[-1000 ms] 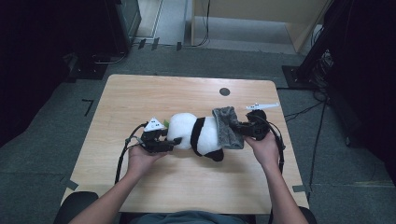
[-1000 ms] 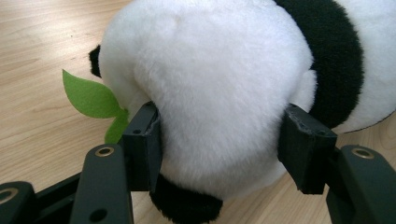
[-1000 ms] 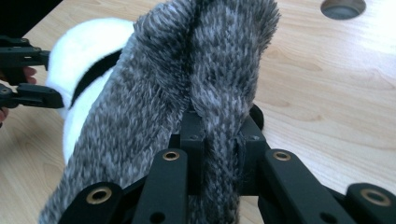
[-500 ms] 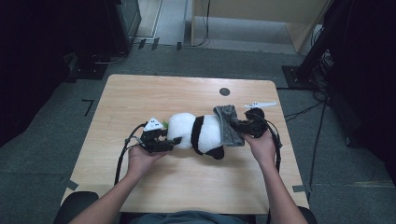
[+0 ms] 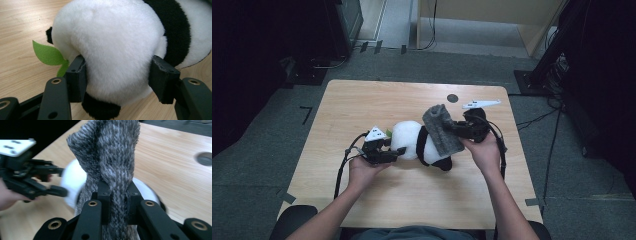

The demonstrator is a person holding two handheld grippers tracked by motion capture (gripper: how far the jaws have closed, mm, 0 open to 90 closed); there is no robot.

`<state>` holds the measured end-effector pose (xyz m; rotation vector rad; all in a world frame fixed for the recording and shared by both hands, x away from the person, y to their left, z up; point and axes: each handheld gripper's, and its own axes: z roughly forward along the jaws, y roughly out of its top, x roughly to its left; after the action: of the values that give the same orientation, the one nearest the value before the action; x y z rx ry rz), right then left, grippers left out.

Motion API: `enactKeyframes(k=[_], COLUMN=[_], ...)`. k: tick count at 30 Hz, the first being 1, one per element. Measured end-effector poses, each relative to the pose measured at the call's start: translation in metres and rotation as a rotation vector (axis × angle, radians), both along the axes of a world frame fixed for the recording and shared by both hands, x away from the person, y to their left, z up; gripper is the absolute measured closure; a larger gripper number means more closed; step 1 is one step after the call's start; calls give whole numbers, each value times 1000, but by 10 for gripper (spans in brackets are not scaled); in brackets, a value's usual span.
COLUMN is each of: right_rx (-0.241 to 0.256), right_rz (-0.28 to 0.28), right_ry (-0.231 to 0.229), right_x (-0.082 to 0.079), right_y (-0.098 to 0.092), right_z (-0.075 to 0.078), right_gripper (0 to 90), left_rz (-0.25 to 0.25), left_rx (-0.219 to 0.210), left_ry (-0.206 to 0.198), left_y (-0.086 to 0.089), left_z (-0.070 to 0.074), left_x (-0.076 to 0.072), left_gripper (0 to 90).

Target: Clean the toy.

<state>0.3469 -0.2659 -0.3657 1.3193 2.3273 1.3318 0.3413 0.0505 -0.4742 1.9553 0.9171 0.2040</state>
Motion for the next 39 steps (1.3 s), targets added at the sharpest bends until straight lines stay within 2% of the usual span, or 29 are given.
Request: enactKeyframes(k=[3, 6, 13, 15, 19, 23, 25, 31, 39], right_rx=[8, -7, -8, -25, -67, -107, -98, -117, -117], right_rz=[53, 105, 184, 210, 215, 201, 197, 201, 180], right_ry=[11, 15, 24, 34, 65, 103, 105, 93, 94], right_x=[2, 6, 11, 13, 19, 25, 25, 23, 18], right_y=[22, 46, 90, 105, 123, 130, 129, 124, 103], right_z=[2, 2, 0, -4, -20, -38, -42, -45, -45], right_gripper=[795, 795, 795, 794, 789, 789, 789, 787, 789], left_rz=[0, 1, -2, 1, 5, 8, 10, 7, 13], left_rx=[-2, -3, -3, -4, -6, -2, -3, 11, 11], left_ry=[1, 0, -1, -1, -2, -1, -1, 7, 18], left_y=[0, 0, 1, 1, 0, 0, 0, -1, -1], left_z=[0, 0, 0, 0, 0, 0, 0, 0, 0], left_x=[0, 0, 0, -1, -2, -2, -2, -3, -2], left_gripper=[384, 384, 382, 381, 381, 382, 382, 389, 396])
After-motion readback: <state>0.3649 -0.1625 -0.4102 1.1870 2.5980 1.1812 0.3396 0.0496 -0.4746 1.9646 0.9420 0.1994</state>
